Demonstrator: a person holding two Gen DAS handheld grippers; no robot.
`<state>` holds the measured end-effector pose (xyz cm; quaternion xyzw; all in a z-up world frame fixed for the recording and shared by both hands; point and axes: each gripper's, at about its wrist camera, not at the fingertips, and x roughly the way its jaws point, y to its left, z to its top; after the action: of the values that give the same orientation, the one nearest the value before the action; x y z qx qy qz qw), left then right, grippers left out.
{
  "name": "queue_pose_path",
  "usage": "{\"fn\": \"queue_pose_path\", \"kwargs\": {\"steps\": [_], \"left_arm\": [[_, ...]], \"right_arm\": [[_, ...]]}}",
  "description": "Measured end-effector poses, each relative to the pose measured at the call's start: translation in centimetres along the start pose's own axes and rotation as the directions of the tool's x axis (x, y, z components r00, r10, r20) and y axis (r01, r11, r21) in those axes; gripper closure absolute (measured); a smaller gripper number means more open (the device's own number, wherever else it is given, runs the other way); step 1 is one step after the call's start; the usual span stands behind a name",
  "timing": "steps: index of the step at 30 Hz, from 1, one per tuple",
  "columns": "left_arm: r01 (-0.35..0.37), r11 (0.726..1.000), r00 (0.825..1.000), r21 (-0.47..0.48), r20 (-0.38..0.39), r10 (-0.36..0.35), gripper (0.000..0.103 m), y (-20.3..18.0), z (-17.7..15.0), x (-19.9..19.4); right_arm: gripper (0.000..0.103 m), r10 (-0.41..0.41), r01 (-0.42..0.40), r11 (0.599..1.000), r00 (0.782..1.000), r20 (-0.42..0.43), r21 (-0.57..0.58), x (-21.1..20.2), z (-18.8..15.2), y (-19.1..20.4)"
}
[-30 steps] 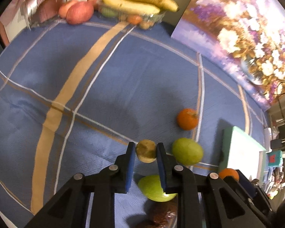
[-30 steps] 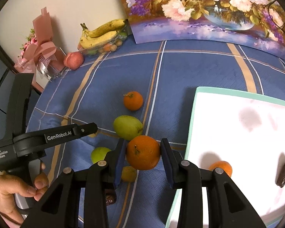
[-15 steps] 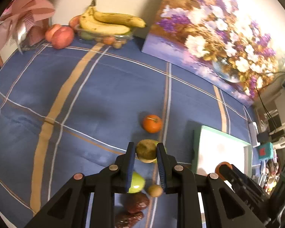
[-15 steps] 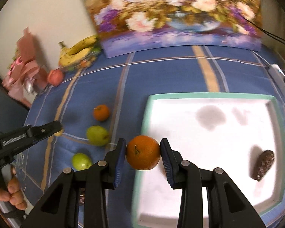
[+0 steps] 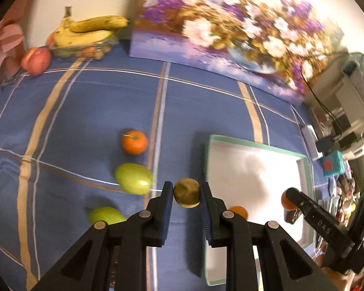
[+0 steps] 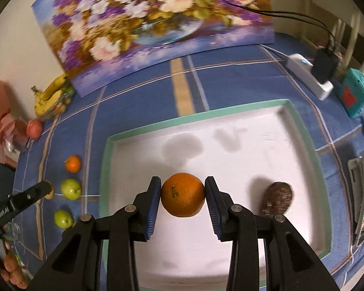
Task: Organize fruits
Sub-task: 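Carry the orange in the right tool while the left tool carries the kiwi over the tray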
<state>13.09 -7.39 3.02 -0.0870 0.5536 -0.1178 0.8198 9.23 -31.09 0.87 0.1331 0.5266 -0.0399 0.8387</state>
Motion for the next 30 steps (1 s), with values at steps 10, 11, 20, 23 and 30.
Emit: {"fn": "queue_pose_path", "kwargs": {"steps": [10, 11, 20, 23, 30], "left_arm": [[0.05, 0.995, 0.999, 0.081, -0.024, -0.048, 0.079, -4.3, -0.5, 2.7], [0.048, 0.995, 0.999, 0.091, -0.026, -0.046, 0.079, -4.6, -0.5, 3.1], [0.043, 0.991, 0.998, 0.126, -0.044, -0.038, 0.079, -6.0, -0.6, 6.4], [0.039, 0.99, 0.998, 0.138, -0.057, -0.032, 0.079, -6.3, -0.9, 7.3], [0.013, 0.989, 0.995, 0.145, -0.098, 0.001, 0.079, -6.3, -1.3, 9.1]], "right_arm": [[0.064, -0.06, 0.06, 0.997, 0.998, 0.001, 0.039, 0.0, -0.1, -3.6], [0.064, -0.062, 0.061, 0.997, 0.998, 0.0, 0.041, 0.2, -0.1, -3.8], [0.064, -0.055, 0.057, 0.997, 0.998, -0.039, 0.048, 2.0, 0.0, -4.9], [0.064, -0.057, 0.06, 0.997, 0.997, -0.052, 0.048, 2.5, -0.1, -5.1], [0.064, -0.065, 0.069, 0.997, 0.995, -0.074, 0.046, 3.2, -0.3, -5.3]]}}
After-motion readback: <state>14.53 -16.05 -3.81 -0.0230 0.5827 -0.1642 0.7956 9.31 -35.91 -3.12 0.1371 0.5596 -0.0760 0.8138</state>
